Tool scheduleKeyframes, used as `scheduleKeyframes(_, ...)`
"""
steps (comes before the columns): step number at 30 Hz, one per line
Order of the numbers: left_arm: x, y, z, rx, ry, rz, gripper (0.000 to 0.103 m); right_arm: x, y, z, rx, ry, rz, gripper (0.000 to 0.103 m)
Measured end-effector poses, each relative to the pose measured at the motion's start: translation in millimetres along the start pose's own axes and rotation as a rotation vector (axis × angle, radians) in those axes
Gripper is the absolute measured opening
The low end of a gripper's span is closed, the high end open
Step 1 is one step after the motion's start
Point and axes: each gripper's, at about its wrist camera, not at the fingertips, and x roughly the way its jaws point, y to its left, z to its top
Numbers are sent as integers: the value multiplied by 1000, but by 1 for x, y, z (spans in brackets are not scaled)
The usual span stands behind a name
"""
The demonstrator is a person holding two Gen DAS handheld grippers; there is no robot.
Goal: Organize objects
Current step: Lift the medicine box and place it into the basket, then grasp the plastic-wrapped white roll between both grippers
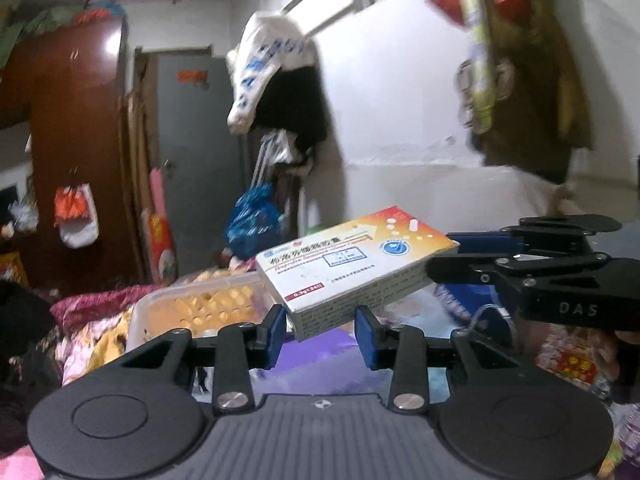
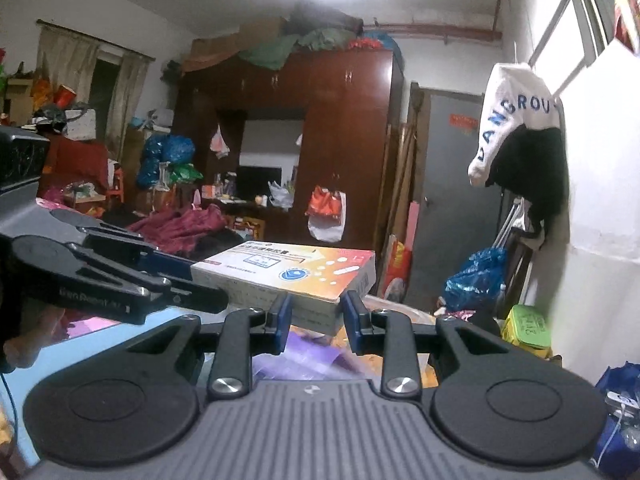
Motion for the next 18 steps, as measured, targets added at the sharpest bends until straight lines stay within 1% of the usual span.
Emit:
scheduleKeyframes(1, 12, 5, 1, -10, 20, 17, 41, 15, -7, 2, 17, 12, 5, 32)
scheduleKeyframes(3, 35, 9, -2, 7, 55, 77, 42, 37, -12, -2, 27, 47, 10, 32)
scheduleKeyframes(4, 45, 8, -6, 20, 74, 121, 42, 53, -15, -5, 27, 68, 9, 33)
scheduleKeyframes(5, 49, 7, -9, 27, 89, 172, 41, 62, -15, -11, 28, 92, 10, 35)
scheduleKeyframes(6, 46, 6, -12, 26, 84, 203, 42, 71, -16, -17, 33, 124, -4, 41)
scheduleKeyframes(7, 39, 5, -14, 21, 71, 213, 46, 76, -19, -22, 43, 158, -44, 42)
scheduleKeyframes(8, 28, 6, -17, 12, 64, 213, 50, 75, -23, -28, 71, 158, -80, 45)
scheduleKeyframes(10, 7, 6, -18, 4, 52, 214, 70, 62, -34, -37, 151, 166, -63, 78)
scheduleKeyframes(11, -6, 6, -21, 0, 57, 214, 75, 52, -39, -43, 185, 174, -63, 85)
scheduleKeyframes(12, -17, 6, -25, -6, 61, 204, 78, 42, -42, -46, 201, 178, -74, 95)
scheduleKeyframes(13, -28, 5, -30, -11, 63, 193, 78, 32, -43, -50, 206, 189, -82, 98)
scheduleKeyframes(15, -48, 4, -43, -19, 83, 188, 78, 13, -44, -61, 212, 208, -58, 102)
scheduleKeyframes(16, -56, 4, -50, -28, 91, 193, 78, 4, -42, -68, 221, 217, -44, 103)
scheduleKeyframes(18, -69, 8, -70, -65, 112, 176, 78, -13, -39, -82, 246, 223, -18, 103)
